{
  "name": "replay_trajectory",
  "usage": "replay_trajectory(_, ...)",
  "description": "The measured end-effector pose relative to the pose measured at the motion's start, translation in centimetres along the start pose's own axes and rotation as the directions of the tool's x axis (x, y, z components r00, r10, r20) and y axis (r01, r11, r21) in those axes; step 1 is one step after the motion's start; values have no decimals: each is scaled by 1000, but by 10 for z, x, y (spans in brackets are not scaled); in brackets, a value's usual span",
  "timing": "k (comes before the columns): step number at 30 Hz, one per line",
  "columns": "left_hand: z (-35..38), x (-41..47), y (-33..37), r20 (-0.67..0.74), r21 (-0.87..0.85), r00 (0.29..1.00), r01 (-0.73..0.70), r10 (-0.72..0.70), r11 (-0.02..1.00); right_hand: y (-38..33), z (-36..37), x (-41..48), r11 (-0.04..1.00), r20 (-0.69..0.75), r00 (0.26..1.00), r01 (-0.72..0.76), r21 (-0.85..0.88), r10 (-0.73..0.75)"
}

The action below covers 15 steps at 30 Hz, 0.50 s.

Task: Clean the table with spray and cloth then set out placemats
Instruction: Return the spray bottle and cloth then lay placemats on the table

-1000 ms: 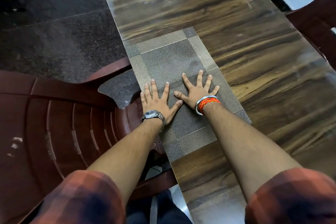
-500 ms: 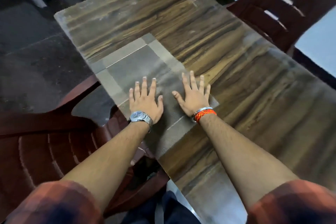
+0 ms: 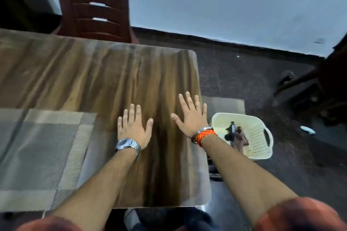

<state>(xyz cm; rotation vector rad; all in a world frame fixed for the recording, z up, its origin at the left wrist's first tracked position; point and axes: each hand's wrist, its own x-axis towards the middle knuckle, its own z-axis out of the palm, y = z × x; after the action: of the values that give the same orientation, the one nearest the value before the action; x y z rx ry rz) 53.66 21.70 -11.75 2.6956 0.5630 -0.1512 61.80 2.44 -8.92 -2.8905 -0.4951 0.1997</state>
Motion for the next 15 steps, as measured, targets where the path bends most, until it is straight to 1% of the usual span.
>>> replay_trajectory(4, 35, 1, 87, 59, -9, 991, -120, 120, 993, 98, -12, -5, 991, -12, 991, -134, 16, 135)
replay_trajectory(7, 65, 7, 148, 67, -9, 984, -164, 165, 986, 170, -18, 2, 982, 19, 982, -187, 30, 186)
replay_trajectory(9, 85, 13, 184, 74, 7, 983, -170, 169, 985, 215, -20, 11, 979, 39, 980, -199, 44, 197)
replay_trajectory(11, 104, 18, 217, 94, 17, 986, -140, 138, 990, 251, -19, 23, 980, 72, 980, -192, 50, 188)
replay_trajectory(13, 117, 22, 244, 135, 11, 985, -106, 103, 994, 277, -17, 31, 981, 131, 975, -187, 54, 178)
replay_trajectory(15, 130, 25, 268, 153, 22, 985, -86, 82, 996, 296, -15, 38, 988, 172, 975, -147, 45, 138)
